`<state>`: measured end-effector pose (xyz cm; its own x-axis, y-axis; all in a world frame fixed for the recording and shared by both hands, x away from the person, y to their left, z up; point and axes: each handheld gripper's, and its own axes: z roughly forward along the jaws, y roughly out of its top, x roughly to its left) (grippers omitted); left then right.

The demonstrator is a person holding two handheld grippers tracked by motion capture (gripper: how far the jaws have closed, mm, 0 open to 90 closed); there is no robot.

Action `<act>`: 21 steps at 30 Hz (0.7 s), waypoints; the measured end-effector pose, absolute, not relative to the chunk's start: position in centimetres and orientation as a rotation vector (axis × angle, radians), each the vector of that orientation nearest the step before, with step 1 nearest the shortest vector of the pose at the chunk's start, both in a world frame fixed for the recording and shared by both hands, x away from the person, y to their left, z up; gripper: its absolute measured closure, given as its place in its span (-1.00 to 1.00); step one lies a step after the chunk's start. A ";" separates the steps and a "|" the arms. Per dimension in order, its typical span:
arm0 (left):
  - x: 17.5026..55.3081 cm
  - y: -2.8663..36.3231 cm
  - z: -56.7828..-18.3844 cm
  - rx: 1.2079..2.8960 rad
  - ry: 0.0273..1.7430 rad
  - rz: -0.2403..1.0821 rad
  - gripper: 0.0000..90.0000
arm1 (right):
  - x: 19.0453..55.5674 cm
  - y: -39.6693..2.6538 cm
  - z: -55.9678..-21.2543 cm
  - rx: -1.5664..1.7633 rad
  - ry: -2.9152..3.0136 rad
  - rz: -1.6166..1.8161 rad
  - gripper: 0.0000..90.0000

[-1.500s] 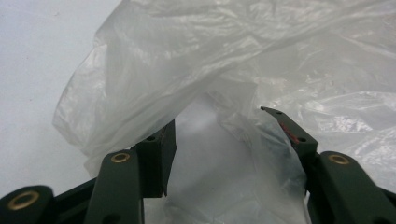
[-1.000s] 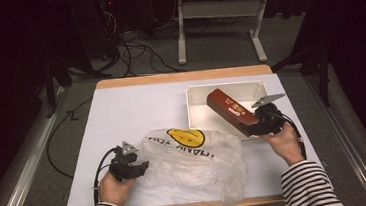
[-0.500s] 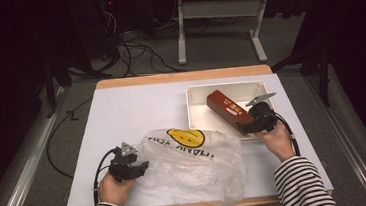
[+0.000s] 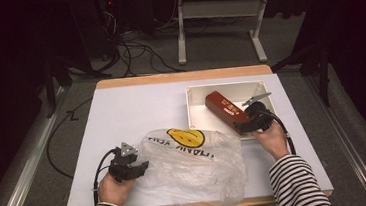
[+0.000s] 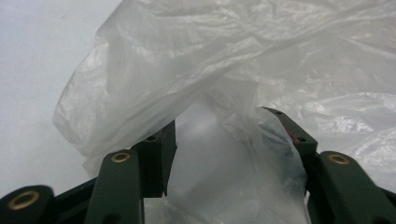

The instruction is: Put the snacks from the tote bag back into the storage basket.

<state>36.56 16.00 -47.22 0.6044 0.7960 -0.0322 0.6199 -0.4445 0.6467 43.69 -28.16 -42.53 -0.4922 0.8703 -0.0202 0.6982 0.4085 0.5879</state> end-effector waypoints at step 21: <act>36.6 16.0 -47.2 2.206 1.114 0.368 0.07 | 44.4 -27.9 -43.2 1.386 2.355 0.734 -0.18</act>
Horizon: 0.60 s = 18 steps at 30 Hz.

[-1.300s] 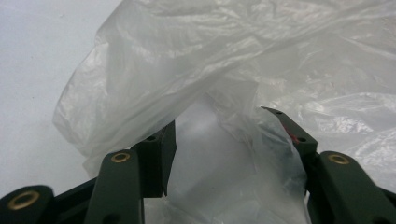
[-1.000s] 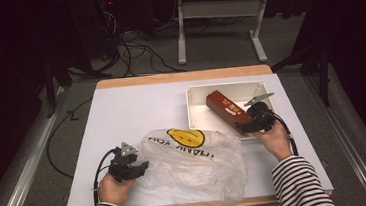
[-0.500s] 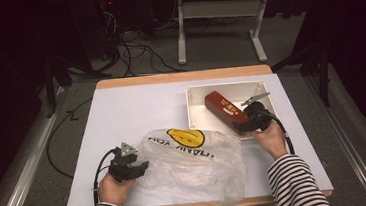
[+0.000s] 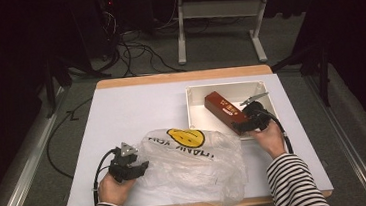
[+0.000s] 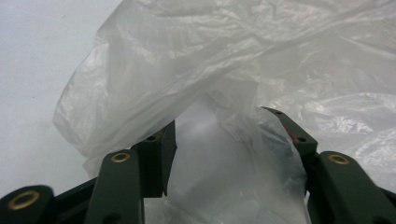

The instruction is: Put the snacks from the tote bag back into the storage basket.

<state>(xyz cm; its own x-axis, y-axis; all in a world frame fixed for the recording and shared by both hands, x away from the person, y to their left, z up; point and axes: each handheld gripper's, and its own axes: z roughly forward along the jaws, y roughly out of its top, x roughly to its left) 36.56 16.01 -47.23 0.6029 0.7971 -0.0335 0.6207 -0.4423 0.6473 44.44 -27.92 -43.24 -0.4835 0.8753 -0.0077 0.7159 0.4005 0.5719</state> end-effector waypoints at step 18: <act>36.6 16.0 -47.2 2.204 1.118 0.366 0.07 | 44.7 -27.8 -43.7 1.402 2.379 0.705 -0.22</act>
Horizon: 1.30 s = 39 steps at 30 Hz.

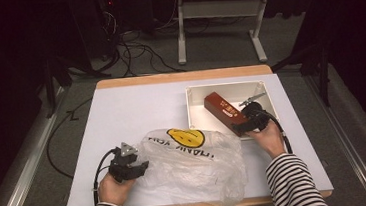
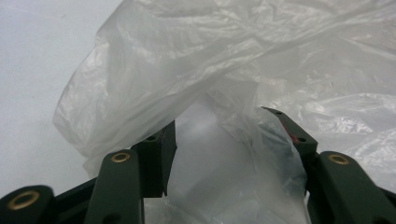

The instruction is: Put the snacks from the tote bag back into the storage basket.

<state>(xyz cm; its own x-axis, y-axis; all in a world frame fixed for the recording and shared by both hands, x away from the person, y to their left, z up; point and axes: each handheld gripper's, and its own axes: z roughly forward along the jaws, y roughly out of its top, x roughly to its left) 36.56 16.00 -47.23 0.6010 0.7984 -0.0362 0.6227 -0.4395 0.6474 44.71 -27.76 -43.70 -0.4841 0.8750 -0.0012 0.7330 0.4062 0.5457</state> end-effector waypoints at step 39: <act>36.4 16.0 -47.3 2.187 1.124 0.367 0.04 | 39.3 -29.4 -40.2 1.310 2.262 0.931 0.36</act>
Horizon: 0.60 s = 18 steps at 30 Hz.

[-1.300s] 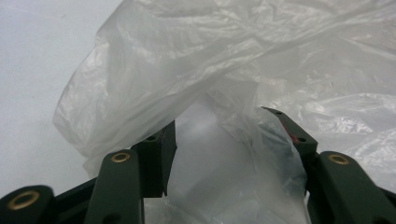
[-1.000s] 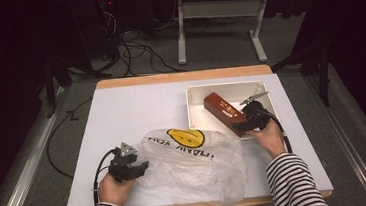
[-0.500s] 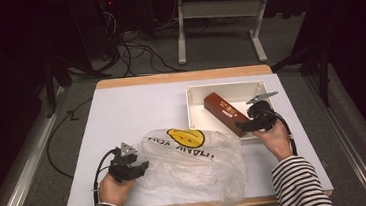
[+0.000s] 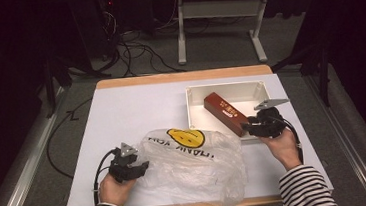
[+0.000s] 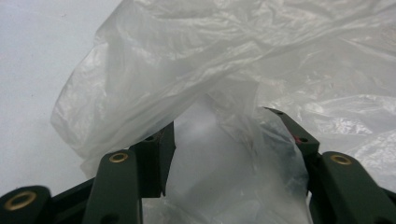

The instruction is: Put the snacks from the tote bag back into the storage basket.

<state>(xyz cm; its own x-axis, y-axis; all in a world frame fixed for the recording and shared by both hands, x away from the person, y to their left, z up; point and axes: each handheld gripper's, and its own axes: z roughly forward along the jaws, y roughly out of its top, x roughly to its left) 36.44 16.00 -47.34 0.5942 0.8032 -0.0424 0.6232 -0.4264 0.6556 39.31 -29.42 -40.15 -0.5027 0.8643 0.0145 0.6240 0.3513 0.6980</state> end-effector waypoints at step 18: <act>36.4 16.0 -47.4 2.183 1.124 0.369 0.04 | 38.9 -27.7 -42.3 1.301 2.366 0.856 0.83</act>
<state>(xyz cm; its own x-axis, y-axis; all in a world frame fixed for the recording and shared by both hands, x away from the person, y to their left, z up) 36.40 16.01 -47.37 0.5934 0.8038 -0.0427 0.6217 -0.4240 0.6585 38.87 -27.75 -42.30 -0.5408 0.8410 0.0167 0.6571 0.4100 0.6326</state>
